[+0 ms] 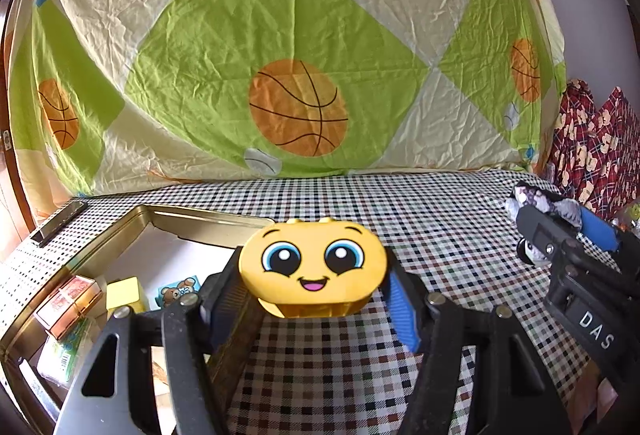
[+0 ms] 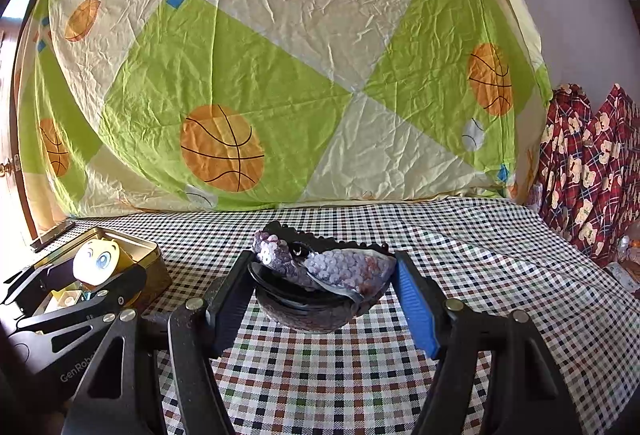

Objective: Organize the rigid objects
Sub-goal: 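Lift and carry the bowl and yellow smiley box toward the gold tin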

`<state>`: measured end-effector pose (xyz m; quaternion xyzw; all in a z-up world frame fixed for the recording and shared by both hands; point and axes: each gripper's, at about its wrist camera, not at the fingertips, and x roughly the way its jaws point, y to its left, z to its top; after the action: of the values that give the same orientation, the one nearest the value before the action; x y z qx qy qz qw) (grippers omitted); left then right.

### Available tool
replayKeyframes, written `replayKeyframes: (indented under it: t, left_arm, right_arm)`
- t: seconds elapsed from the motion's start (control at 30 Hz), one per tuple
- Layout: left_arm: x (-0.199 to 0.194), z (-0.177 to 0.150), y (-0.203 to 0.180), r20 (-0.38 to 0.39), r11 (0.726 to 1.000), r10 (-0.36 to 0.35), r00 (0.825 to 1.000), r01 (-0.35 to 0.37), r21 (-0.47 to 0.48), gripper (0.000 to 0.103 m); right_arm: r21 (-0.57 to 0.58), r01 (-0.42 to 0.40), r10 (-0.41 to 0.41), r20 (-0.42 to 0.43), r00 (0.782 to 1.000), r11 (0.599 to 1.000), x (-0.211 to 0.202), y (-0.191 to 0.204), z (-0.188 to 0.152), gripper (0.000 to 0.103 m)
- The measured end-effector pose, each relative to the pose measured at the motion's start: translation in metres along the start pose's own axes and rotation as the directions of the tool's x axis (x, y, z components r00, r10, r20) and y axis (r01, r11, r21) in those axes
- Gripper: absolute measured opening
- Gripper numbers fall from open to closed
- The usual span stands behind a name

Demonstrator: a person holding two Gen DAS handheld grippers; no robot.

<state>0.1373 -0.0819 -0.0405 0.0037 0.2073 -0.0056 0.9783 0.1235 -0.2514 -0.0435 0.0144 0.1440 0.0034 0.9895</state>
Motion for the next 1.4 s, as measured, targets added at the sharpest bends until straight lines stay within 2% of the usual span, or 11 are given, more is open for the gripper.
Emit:
replayKeyframes:
  t: [0.7, 1.2, 1.4]
  left_arm:
    - [-0.021, -0.004, 0.009, 0.031, 0.999, -0.036, 0.999, 0.036, 0.0, 0.064]
    - [-0.036, -0.009, 0.018, 0.069, 1.0, -0.022, 0.997, 0.022, -0.006, 0.064]
    - [-0.039, -0.01, 0.018, 0.079, 1.0, -0.016, 0.997, 0.016, -0.001, 0.064]
  right_arm:
    - [-0.004, 0.058, -0.058, -0.013, 0.998, 0.998, -0.012, 0.004, -0.002, 0.07]
    - [-0.012, 0.028, -0.027, 0.009, 1.0, 1.0, -0.021, 0.017, -0.003, 0.07]
    - [-0.026, -0.016, 0.016, 0.016, 1.0, 1.0, -0.022, 0.026, -0.003, 0.07]
